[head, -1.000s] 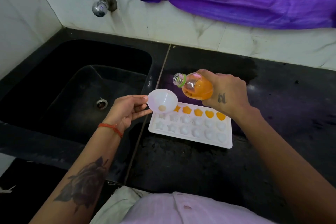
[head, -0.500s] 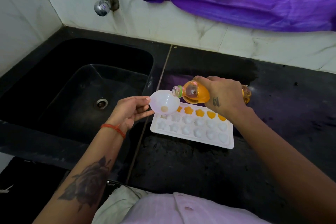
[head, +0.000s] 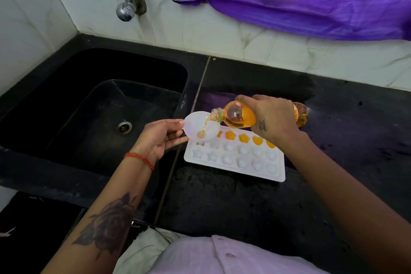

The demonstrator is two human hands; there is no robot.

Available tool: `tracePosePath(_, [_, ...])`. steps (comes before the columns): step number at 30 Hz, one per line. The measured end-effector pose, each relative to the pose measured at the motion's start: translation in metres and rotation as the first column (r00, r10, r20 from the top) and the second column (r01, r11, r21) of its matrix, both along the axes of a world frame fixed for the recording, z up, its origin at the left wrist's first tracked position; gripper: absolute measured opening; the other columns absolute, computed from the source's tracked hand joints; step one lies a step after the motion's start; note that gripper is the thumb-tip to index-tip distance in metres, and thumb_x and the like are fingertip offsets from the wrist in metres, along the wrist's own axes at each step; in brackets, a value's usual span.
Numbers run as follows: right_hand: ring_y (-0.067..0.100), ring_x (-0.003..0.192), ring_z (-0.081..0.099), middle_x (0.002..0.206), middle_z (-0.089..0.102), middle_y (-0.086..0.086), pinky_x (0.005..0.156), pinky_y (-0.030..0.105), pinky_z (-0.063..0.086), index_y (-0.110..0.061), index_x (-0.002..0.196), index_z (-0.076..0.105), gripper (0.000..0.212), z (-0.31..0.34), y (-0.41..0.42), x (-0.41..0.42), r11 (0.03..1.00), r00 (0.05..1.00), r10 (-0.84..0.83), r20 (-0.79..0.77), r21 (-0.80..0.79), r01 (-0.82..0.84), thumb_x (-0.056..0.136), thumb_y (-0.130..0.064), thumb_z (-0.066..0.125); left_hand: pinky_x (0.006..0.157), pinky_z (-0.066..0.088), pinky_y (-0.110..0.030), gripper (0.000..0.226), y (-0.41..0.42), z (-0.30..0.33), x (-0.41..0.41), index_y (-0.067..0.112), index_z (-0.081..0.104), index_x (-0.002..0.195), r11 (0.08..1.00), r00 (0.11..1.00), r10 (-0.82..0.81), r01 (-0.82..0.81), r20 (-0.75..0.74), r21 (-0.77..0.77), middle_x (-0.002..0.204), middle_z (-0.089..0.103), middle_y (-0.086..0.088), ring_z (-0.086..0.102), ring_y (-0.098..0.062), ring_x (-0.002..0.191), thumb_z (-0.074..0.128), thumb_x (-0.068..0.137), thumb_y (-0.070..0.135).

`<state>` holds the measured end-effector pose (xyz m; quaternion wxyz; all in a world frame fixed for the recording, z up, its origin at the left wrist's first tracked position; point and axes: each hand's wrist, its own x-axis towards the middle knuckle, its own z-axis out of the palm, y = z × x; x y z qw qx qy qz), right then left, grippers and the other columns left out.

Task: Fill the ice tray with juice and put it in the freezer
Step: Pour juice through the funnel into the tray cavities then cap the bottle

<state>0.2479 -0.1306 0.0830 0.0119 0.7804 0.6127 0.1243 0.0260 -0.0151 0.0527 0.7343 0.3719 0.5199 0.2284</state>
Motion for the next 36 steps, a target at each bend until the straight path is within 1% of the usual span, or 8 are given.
tracePosePath(6, [0.023,0.090,0.063,0.102,0.066,-0.003,0.062,0.026,0.041,-0.037,0.131,0.039,0.061,0.002,-0.001,-0.001,1.000,1.000,-0.008,-0.019,0.012,0.008,0.079,-0.030,0.070,0.052,0.057,-0.028,0.011,-0.002,0.002,0.000,0.002,0.068,0.091,1.000,1.000,0.019,-0.018,-0.009,0.008,0.083,0.070,-0.010,0.061,-0.007,0.054,0.063,0.082,-0.002])
tracePosePath(9, [0.023,0.092,0.063,0.103,0.066,-0.004,0.066,0.028,0.047,-0.038,0.131,0.038,0.062,0.006,-0.003,-0.002,0.999,0.997,-0.026,-0.068,0.023,0.028,0.078,-0.032,0.070,0.053,0.058,-0.029,0.010,-0.003,0.004,0.000,0.002,0.068,0.090,0.999,1.000,0.028,-0.027,-0.012,0.018,0.082,0.070,-0.010,0.063,-0.006,0.052,0.064,0.082,-0.002])
tracePosePath(13, [0.023,0.093,0.063,0.101,0.066,-0.005,0.068,0.029,0.047,-0.038,0.132,0.039,0.064,0.014,-0.008,-0.004,0.998,0.990,-0.041,-0.131,0.042,0.047,0.077,-0.032,0.071,0.055,0.059,-0.030,0.010,-0.002,0.008,-0.001,0.003,0.068,0.090,0.999,1.000,0.027,-0.027,0.011,0.039,0.077,0.071,-0.008,0.063,-0.005,0.049,0.064,0.082,-0.001])
tracePosePath(17, [0.023,0.093,0.063,0.101,0.068,-0.005,0.068,0.030,0.048,-0.038,0.132,0.041,0.063,0.021,-0.017,-0.004,0.996,0.988,-0.042,-0.151,0.077,0.054,0.077,-0.034,0.072,0.051,0.057,-0.027,0.008,-0.004,0.014,0.002,0.003,0.069,0.086,0.999,0.998,0.025,-0.027,0.053,0.045,0.067,0.072,-0.005,0.062,-0.005,0.049,0.064,0.081,-0.002])
tracePosePath(19, [0.023,0.093,0.063,0.101,0.068,-0.006,0.067,0.029,0.048,-0.039,0.132,0.042,0.062,0.022,-0.023,-0.003,0.994,0.990,-0.042,-0.137,0.090,0.055,0.077,-0.034,0.071,0.051,0.056,-0.027,0.008,-0.007,0.015,0.006,0.003,0.069,0.085,0.999,0.998,0.004,-0.007,0.069,0.041,0.070,0.071,-0.007,0.062,-0.006,0.050,0.064,0.081,-0.002])
tracePosePath(23, [0.022,0.088,0.064,0.097,0.067,-0.007,0.059,0.024,0.036,-0.040,0.131,0.041,0.061,0.020,-0.029,-0.001,0.995,0.996,-0.053,-0.070,0.085,0.059,0.078,-0.033,0.070,0.053,0.057,-0.028,0.009,-0.011,0.014,0.013,0.001,0.068,0.088,0.999,0.997,-0.035,0.033,0.068,0.035,0.076,0.065,-0.009,0.061,-0.005,0.048,0.064,0.081,-0.002])
tracePosePath(28, [0.021,0.086,0.063,0.096,0.067,-0.006,0.058,0.024,0.028,-0.039,0.130,0.041,0.059,0.017,-0.034,0.002,0.996,0.998,-0.064,-0.013,0.066,0.065,0.079,-0.036,0.070,0.056,0.060,-0.030,0.011,-0.015,0.009,0.018,0.001,0.068,0.091,0.998,0.998,-0.061,0.061,0.034,0.024,0.073,0.064,-0.008,0.060,-0.005,0.047,0.063,0.082,-0.002])
tracePosePath(36, [0.024,0.090,0.063,0.102,0.067,-0.001,0.060,0.025,0.036,-0.037,0.134,0.039,0.062,0.016,-0.038,0.007,0.998,0.998,-0.062,0.012,0.018,0.062,0.080,-0.031,0.069,0.051,0.058,-0.028,0.011,-0.018,0.006,0.022,0.000,0.068,0.091,0.998,0.998,-0.056,0.056,0.018,0.009,0.068,0.067,-0.007,0.061,-0.005,0.047,0.064,0.082,-0.002])
